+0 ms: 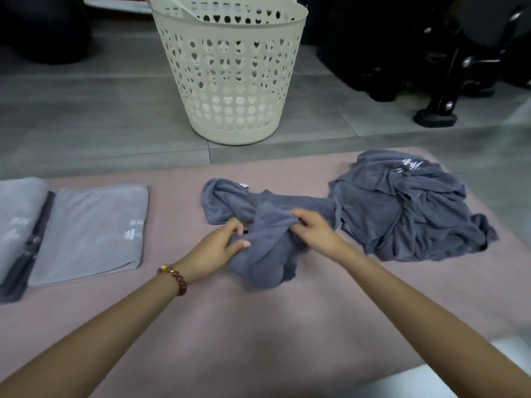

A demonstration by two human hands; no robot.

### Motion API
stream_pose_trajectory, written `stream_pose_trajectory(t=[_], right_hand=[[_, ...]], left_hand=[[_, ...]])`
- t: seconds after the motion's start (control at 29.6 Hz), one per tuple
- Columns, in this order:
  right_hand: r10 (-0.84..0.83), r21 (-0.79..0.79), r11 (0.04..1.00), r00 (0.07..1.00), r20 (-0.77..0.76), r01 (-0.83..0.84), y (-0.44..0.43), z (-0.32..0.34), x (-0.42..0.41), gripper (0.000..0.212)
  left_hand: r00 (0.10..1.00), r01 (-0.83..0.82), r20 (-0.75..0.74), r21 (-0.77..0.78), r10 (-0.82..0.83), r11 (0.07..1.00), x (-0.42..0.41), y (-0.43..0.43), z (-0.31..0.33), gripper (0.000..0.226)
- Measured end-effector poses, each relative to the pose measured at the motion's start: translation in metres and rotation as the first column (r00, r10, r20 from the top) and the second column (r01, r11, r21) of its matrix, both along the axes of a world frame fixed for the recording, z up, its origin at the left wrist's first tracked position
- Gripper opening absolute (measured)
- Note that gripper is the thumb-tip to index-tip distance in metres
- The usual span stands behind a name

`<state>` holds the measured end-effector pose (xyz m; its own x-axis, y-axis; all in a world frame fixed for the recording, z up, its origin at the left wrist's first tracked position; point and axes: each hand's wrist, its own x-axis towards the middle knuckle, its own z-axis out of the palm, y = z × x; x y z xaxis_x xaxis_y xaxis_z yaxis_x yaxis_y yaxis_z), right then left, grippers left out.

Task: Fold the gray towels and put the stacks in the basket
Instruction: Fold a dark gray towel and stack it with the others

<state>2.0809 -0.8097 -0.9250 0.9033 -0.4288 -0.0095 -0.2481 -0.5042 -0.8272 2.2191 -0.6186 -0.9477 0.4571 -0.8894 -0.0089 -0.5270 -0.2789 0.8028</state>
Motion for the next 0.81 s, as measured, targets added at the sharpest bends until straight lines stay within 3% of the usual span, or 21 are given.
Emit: stream_pose_trajectory(t=[0.1, 0.17, 0.2, 0.27, 0.34, 0.41, 0.54, 0.61, 0.71, 0.81], right_hand=[[-0.238, 0.43, 0.891, 0.955, 0.177, 0.143, -0.02, 0.031, -0.009, 0.03], [-0.423, 0.538, 0.804, 0.879, 0.221, 0.252, -0.036, 0.041, -0.02, 0.034], [-0.487, 0.486, 0.805, 0.846, 0.217, 0.339, -0.046, 0.04, -0.025, 0.034], [-0.516, 0.141, 0.854, 0.848, 0.118, 0.5, -0.066, 0.03, -0.039, 0.037], [-0.488, -0.166, 0.868, 0.866, -0.111, 0.468, -0.079, 0.015, -0.052, 0.039], [-0.453, -0.266, 0.884, 0.845, -0.286, 0.384, -0.08, 0.001, -0.062, 0.033], [-0.394, -0.269, 0.908, 0.873, -0.287, 0.321, -0.047, -0.009, -0.06, 0.038], [-0.215, -0.263, 0.954, 0.938, -0.271, 0.143, -0.026, -0.011, -0.052, 0.044], [0.006, -0.254, 0.961, 0.928, -0.374, -0.109, 0.003, -0.018, -0.041, 0.055], [0.096, -0.011, 0.994, 0.949, -0.3, -0.105, 0.029, -0.016, -0.028, 0.058]], left_hand=[[0.962, -0.251, -0.189, -0.347, 0.195, 0.903, 0.006, 0.002, 0.047, 0.044], [0.923, -0.372, -0.262, -0.43, 0.28, 0.823, 0.022, 0.01, 0.069, 0.041], [0.907, -0.414, -0.271, -0.445, 0.321, 0.794, 0.031, 0.016, 0.075, 0.038], [0.877, -0.48, -0.216, -0.424, 0.429, 0.768, 0.043, 0.028, 0.071, 0.032], [0.858, -0.511, -0.173, -0.367, 0.483, 0.777, 0.046, 0.04, 0.058, 0.026], [0.879, -0.477, -0.17, -0.348, 0.445, 0.807, 0.043, 0.049, 0.042, 0.03], [0.916, -0.401, -0.125, -0.281, 0.38, 0.872, 0.033, 0.055, 0.017, 0.037], [0.916, -0.399, -0.153, -0.28, 0.37, 0.873, 0.027, 0.052, 0.013, 0.036], [0.901, -0.419, -0.243, -0.274, 0.359, 0.866, 0.022, 0.051, 0.015, 0.037], [0.919, -0.358, -0.267, -0.264, 0.289, 0.895, 0.017, 0.052, 0.019, 0.046]])
